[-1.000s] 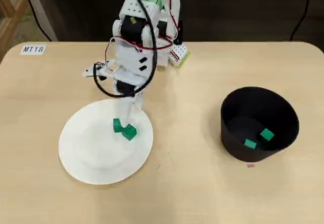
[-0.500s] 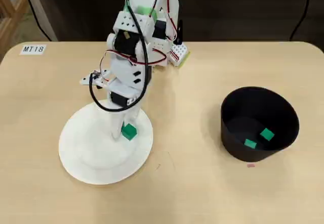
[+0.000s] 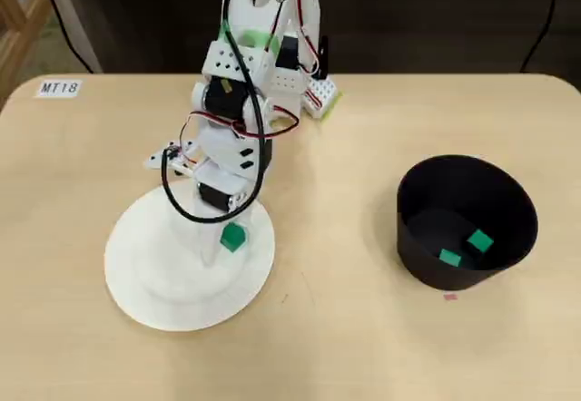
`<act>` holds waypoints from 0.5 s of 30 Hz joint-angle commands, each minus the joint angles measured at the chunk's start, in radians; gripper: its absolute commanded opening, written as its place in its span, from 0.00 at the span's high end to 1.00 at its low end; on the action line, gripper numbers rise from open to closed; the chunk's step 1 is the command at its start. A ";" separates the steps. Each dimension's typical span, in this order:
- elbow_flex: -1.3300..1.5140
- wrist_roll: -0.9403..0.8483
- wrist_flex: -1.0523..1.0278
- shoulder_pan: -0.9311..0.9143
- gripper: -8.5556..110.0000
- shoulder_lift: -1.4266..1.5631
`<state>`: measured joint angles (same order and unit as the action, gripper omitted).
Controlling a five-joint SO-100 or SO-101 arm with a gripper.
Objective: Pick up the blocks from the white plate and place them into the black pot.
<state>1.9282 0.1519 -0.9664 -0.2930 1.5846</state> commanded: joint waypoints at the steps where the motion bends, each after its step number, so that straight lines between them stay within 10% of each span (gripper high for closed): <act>1: -0.046 0.006 0.021 -0.011 0.66 -0.003; 9: -0.081 0.008 0.048 -0.023 0.69 -0.052; 15: -0.121 0.015 0.057 -0.031 0.91 -0.061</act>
<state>1.8592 0.1580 -0.9158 -0.3191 1.5186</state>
